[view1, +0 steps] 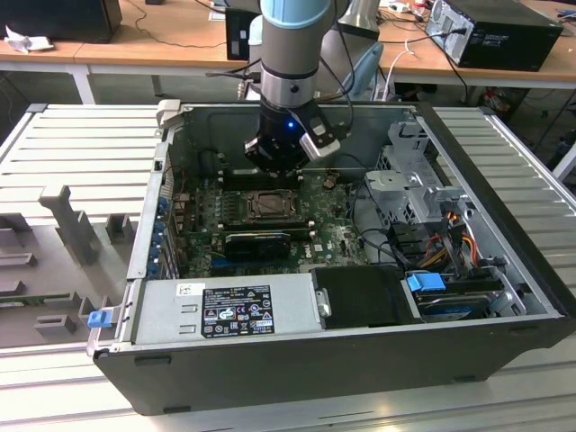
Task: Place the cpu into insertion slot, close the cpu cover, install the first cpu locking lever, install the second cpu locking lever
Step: 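Install the second cpu locking lever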
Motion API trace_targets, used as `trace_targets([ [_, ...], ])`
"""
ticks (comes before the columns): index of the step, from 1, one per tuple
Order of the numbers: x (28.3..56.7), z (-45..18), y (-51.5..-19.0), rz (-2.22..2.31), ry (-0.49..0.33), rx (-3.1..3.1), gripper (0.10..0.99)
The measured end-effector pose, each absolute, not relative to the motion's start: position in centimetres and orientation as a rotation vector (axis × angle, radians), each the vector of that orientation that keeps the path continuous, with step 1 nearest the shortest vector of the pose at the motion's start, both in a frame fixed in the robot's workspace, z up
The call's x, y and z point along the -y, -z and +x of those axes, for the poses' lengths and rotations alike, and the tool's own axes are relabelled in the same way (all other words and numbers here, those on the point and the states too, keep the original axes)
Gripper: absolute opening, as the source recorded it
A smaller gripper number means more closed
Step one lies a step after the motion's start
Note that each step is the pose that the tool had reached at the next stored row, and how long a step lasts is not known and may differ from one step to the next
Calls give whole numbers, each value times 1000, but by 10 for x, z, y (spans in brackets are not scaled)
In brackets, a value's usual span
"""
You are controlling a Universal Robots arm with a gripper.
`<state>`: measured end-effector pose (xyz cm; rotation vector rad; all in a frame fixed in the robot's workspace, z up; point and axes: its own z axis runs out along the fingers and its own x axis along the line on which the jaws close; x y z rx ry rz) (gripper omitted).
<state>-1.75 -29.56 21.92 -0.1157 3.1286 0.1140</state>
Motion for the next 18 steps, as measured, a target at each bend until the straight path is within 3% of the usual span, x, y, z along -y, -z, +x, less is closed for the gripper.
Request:
trace_targets([
  [11,300,-17,-247,-115,-114,-3129,106],
  [18,309,-17,-248,-115,-112,-3129,106],
])
